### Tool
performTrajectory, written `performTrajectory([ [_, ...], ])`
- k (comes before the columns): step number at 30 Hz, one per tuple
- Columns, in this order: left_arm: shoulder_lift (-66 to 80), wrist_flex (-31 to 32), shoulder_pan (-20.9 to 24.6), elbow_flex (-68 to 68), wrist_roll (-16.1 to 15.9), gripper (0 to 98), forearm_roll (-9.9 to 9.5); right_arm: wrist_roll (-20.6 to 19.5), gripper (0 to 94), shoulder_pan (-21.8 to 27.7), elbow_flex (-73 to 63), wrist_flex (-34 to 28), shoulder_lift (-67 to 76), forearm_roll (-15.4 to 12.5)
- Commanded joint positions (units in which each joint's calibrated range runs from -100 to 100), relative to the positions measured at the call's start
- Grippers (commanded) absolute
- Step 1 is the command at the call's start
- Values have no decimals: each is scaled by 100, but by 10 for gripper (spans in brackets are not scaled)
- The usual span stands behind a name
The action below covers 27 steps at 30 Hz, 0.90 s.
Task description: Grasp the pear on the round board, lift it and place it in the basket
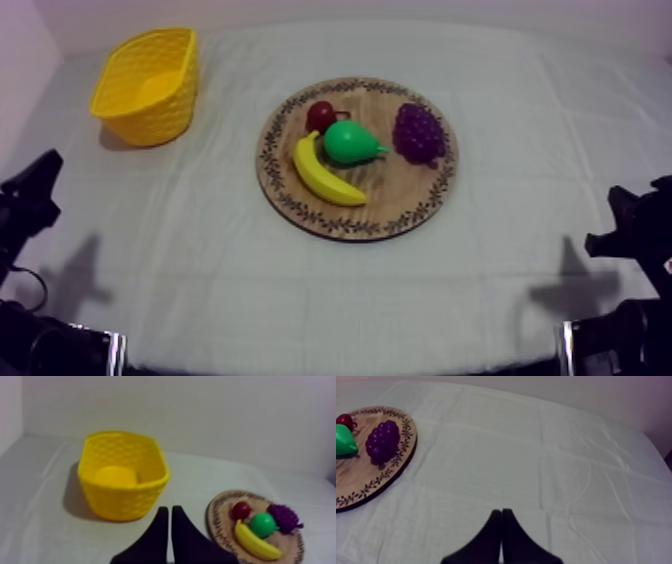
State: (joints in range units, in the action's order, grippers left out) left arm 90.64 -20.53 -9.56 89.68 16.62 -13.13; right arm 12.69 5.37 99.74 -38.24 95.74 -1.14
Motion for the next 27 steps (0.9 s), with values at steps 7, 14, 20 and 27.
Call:
performTrajectory([
  [7,-2126,-29,-948,-2778,1736,1,-2009,3,3,-1,4,1,2,0],
  [14,-3870,-249,-1750,-4380,1837,1,-2726,3,3,-1,4,1,2,0],
  [20,-5392,-734,-2308,-5337,1794,12,-3340,3,3,-1,4,1,2,0],
  [27,-6865,-895,-2549,-6143,1376,18,-3492,3,3,-1,4,1,2,0],
])
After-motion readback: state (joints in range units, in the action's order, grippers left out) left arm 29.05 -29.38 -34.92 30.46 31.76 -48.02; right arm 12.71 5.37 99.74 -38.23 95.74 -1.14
